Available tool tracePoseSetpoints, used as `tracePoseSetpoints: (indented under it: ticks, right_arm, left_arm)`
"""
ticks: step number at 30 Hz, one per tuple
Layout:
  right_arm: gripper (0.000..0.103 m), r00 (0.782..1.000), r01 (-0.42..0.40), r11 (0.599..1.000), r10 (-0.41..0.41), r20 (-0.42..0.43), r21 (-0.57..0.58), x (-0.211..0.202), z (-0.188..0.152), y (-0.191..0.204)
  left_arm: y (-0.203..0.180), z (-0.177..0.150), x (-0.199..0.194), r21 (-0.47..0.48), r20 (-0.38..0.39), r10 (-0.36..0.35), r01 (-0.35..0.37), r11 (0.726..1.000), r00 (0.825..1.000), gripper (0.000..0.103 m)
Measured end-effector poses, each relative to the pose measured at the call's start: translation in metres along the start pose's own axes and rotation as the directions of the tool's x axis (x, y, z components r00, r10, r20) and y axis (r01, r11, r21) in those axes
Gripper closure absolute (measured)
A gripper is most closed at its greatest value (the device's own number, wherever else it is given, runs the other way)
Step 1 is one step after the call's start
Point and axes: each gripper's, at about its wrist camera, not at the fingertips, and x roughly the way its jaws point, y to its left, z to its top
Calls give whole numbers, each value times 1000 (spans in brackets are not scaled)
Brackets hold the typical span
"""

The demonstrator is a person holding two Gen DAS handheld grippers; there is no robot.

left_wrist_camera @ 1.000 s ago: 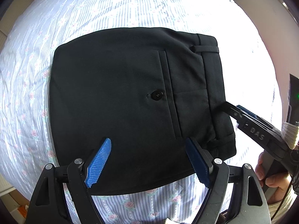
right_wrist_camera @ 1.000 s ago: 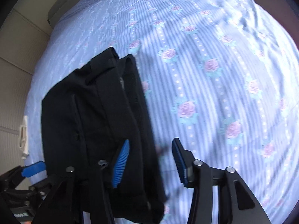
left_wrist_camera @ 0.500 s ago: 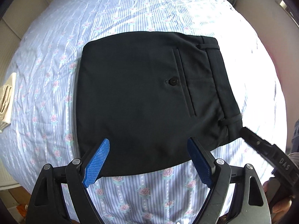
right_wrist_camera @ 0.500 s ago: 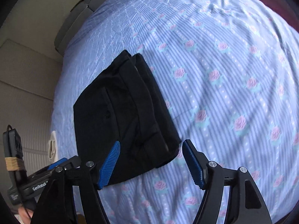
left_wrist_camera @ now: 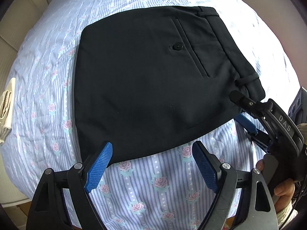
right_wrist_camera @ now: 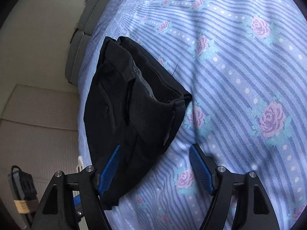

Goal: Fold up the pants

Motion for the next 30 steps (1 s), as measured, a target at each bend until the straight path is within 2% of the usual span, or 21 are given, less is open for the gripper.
tracePoseSetpoints:
  ticks: [6,10,12,14,16,19,24,27,28,30]
  right_arm:
    - [26,995,-5,999,10,100,-48,13,11,13]
    - [31,989,-7,1000,7,146,-6,24,27,15]
    - [49,985,63,998,-63,160,2,26,29,18]
    - [53,978,128,992,-127,164,3,28,27,23]
    - [55,964,214,977,-208,168,-17,29,26,36]
    - [56,925,348,934,-328,194,-80,33,23,58]
    - [57,891,430,901,-413,189,-61,35,24,73]
    - [57,853,506,859,-485,192,-78,41,27,89]
    - [57,844,523,848,-501,193,-82,42,27,93]
    - [57,836,536,841,-517,187,-72,43,29,95]
  left_arm:
    - [12,-2,11,32,37,-23,22,999,999,18]
    - [33,0,10,18,61,-44,43,999,997,18]
    - [45,0,11,9,58,-56,56,998,997,17]
    - [59,0,14,1,53,-63,64,998,997,17]
    - [74,2,17,-17,46,-76,77,997,996,17]
    - [99,6,18,-53,50,-112,115,992,992,17]
    - [161,20,30,-129,40,-191,195,972,981,17]
    - [190,34,37,-164,52,-252,257,952,966,17]
    - [200,41,39,-171,61,-288,294,940,956,17]
    - [218,52,45,-177,84,-389,398,900,917,17]
